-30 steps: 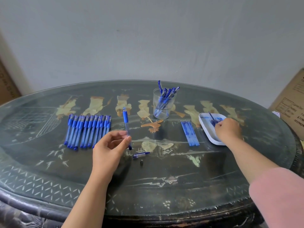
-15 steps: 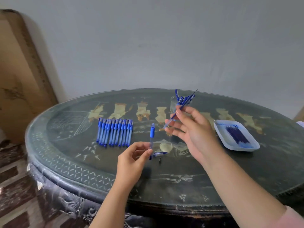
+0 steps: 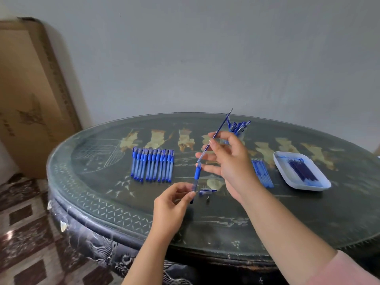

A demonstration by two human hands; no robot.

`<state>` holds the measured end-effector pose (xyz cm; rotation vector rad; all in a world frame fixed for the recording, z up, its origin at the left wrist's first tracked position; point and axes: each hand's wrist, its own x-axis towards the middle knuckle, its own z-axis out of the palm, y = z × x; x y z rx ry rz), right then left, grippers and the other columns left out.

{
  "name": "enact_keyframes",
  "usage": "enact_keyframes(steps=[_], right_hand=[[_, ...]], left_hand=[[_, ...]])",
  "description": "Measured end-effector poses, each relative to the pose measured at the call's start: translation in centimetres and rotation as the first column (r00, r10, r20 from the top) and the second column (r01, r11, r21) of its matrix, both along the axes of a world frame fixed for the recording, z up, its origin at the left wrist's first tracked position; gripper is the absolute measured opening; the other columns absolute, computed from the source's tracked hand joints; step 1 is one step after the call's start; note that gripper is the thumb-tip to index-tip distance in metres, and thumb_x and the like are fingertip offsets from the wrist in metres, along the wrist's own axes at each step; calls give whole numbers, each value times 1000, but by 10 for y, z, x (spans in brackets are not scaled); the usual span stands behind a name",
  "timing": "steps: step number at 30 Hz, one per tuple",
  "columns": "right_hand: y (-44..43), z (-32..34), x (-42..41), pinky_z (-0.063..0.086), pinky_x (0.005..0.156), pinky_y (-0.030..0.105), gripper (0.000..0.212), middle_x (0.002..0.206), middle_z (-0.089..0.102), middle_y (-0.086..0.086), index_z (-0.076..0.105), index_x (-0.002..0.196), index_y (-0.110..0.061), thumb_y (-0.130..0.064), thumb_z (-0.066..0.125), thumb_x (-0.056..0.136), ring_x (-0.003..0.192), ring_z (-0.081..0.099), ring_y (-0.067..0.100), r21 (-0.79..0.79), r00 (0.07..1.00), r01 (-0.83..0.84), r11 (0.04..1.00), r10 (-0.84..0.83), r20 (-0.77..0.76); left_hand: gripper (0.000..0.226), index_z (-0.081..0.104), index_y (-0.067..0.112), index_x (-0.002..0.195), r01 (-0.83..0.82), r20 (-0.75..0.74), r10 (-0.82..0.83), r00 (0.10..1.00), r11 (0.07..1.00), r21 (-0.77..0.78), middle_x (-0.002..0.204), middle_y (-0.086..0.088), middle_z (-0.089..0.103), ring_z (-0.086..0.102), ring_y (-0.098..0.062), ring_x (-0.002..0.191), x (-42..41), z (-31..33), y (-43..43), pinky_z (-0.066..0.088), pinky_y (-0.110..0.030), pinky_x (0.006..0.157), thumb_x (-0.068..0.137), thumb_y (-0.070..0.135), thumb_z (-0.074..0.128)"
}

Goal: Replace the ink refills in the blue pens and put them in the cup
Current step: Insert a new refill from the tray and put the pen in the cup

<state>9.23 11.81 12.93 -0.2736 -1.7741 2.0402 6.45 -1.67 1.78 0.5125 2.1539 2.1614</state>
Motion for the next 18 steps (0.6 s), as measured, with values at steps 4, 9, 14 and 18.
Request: enact_keyframes(steps=[4, 9, 14, 18], right_hand=[[3, -3, -2, 58, 79, 55, 9, 92, 66, 9, 60, 105, -17, -15, 55, 98, 87, 74, 27, -62, 1000, -11, 998, 10, -12], [3, -6, -3, 59, 78, 54, 8, 93, 65, 12, 59, 103, -17, -13, 54, 99, 86, 73, 27, -58, 1000, -16, 998, 15, -14], [3, -1, -1, 62, 73, 43, 10, 95, 64, 12, 58, 102, -20, -13, 51, 100, 84, 73, 19, 212, 999, -16, 977, 25, -39], [5, -4, -2, 61, 78, 42, 11, 84, 67, 3, 61, 98, -18, -10, 54, 98, 82, 71, 18, 444, 999, -44, 895, 46, 6]], left_hand=[[14, 73, 16, 91, -4, 12, 4, 1000, 1000, -5, 85, 0, 74, 69, -19, 78, -2, 0, 0, 53, -19, 75, 85, 3, 71], [15, 73, 19, 91, -2, 21, 3, 1000, 1000, -30, 85, 2, 74, 69, -17, 79, -3, -1, 0, 55, -23, 78, 85, 5, 72], [16, 72, 21, 92, 4, 22, -3, 1000, 998, -59, 87, 7, 74, 70, -13, 80, -3, -1, 0, 55, -22, 79, 85, 6, 73], [17, 72, 22, 92, -1, 19, 2, 1000, 998, -65, 87, 8, 74, 70, -13, 81, -2, 0, 1, 55, -22, 79, 85, 6, 72]])
